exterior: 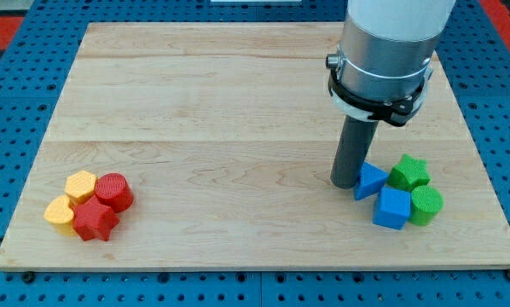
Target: Move the group of blocks slightly right
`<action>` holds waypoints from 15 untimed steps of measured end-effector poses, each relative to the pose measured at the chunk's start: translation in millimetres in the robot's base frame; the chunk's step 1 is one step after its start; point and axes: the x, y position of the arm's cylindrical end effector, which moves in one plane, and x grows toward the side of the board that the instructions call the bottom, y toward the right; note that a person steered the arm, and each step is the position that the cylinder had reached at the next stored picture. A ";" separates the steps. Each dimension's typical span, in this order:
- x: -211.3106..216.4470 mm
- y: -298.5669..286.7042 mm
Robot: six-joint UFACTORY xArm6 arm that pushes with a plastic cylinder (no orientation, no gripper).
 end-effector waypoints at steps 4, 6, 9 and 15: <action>-0.3 14.7; 69.7 -72.0; 106.3 -139.7; 103.5 -392.8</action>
